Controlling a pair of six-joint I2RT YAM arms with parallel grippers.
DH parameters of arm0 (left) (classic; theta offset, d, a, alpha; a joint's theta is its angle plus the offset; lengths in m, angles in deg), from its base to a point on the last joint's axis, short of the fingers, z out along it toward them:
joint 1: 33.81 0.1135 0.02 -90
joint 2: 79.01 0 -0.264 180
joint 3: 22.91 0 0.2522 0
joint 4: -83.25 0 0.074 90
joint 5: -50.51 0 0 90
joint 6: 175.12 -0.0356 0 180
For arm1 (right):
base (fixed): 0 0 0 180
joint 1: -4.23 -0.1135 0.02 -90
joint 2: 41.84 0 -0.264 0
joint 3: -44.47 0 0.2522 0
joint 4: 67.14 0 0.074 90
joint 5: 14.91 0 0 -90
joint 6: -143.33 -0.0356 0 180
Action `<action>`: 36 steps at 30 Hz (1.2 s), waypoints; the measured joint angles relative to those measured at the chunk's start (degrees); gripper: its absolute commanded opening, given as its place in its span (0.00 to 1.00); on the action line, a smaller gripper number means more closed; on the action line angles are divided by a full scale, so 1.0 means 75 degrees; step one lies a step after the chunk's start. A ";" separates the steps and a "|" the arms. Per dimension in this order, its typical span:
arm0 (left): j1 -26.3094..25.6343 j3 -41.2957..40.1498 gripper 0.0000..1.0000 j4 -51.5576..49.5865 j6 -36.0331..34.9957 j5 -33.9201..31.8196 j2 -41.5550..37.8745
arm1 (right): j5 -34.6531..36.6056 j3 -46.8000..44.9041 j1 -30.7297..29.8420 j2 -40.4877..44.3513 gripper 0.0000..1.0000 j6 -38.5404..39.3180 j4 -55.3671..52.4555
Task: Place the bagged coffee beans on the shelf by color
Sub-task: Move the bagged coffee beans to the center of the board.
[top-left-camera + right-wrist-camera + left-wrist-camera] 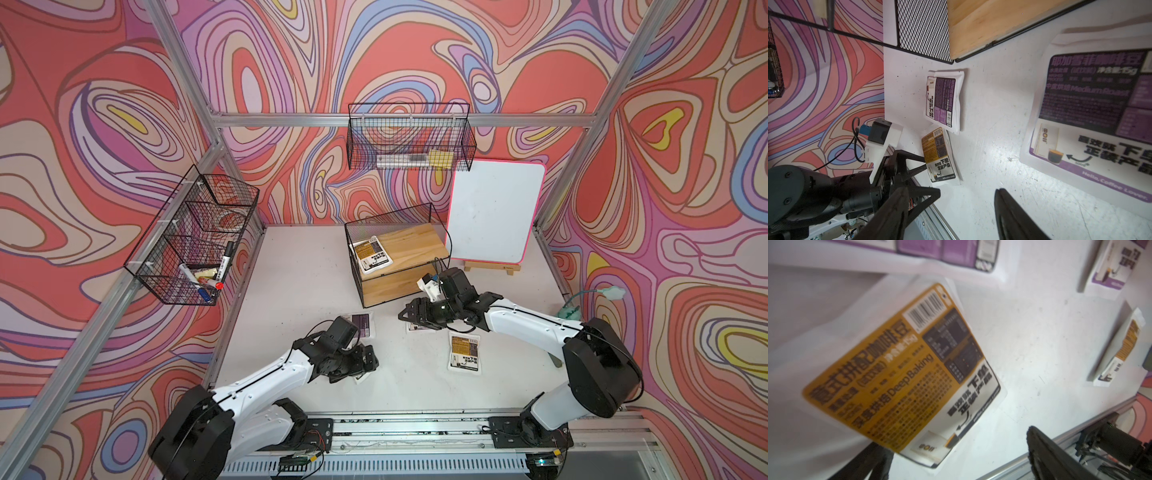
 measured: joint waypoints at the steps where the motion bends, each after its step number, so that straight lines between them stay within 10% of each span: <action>1: -0.0122 0.0160 0.99 0.0137 -0.0079 0.0085 0.0277 | 0.0000 0.0000 0.0000 -0.0029 0.67 0.0000 -0.0006; 8: -0.0487 0.1209 0.99 0.0265 -0.0711 0.0195 0.1478 | 0.0023 -0.0032 -0.0006 -0.0137 0.67 0.0006 -0.0015; 21: -0.0487 0.0764 0.99 -0.1702 0.0050 -0.2352 -0.1192 | -0.0268 -0.0335 -0.0041 -0.0662 0.66 0.0105 0.0341; 36: -0.0140 0.0694 0.99 -0.2022 0.0428 -0.3797 -0.0105 | -0.0606 0.0038 -0.0519 -0.1859 0.65 0.0259 0.0711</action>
